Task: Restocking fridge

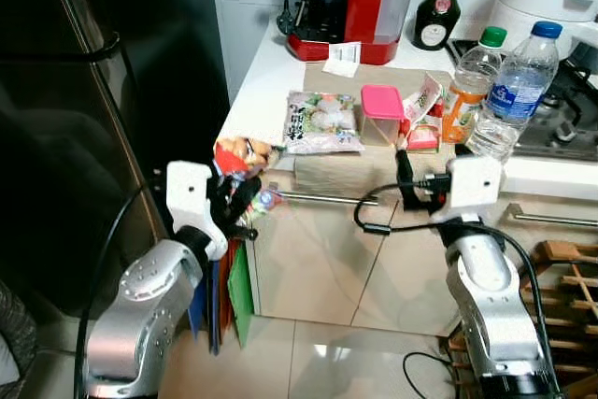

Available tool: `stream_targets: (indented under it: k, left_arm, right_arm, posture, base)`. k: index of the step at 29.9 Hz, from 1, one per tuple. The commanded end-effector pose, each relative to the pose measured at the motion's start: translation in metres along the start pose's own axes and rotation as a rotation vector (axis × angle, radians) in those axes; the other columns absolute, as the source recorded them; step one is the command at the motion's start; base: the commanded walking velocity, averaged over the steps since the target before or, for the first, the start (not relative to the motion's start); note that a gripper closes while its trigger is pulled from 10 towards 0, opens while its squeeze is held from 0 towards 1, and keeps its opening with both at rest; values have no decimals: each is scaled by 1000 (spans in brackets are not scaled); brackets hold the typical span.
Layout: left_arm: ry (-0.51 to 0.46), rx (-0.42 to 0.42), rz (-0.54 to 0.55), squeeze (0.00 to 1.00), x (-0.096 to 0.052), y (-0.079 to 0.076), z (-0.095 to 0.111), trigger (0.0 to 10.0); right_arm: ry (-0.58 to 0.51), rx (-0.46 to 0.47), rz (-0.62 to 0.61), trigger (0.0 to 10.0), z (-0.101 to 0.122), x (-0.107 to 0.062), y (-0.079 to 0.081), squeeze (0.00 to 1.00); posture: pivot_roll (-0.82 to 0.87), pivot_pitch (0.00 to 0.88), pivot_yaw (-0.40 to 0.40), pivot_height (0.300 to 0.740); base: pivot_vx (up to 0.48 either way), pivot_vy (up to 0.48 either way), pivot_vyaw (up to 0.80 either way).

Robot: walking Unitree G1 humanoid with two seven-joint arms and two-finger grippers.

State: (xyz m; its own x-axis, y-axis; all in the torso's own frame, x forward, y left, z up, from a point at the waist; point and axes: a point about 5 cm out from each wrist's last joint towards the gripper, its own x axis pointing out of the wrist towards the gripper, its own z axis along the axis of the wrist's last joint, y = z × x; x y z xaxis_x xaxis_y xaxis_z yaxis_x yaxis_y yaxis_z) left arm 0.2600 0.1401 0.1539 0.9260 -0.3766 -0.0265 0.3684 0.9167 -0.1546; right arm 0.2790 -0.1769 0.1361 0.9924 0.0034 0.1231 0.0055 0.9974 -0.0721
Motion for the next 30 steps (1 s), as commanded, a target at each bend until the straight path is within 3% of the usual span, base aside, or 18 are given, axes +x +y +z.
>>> stream_targets:
  k: [1,4,5,16,30]
  left_arm:
    - [-23,14,13,0,-3,-4,2,0]
    - [-36,23,40,0,-3,-2,1,0]
    - [-49,15,54,0,-3,-2,2,10000]
    - [-65,48,84,0,5,-2,0,10000]
    - [-78,29,81,0,9,-3,0,10000]
  right_arm:
    - [53,22,-28,10000,-8,-5,-9,0]
    - [44,8,0,10000,-5,-2,-7,0]
    - [38,7,15,10000,-3,1,-4,0]
    - [63,23,61,10000,-7,18,7,0]
    - [77,35,62,10000,-13,19,9,0]
  posture:
    - [-98,0,-1,740]
    - [-104,0,-3,740]
    - [-106,0,-6,740]
    - [-111,0,5,740]
    - [-112,0,20,740]
  base:
    - [0,0,0]
    - [0,0,0]
    - [0,0,0]
    - [-25,0,0]
    - [-218,0,0]
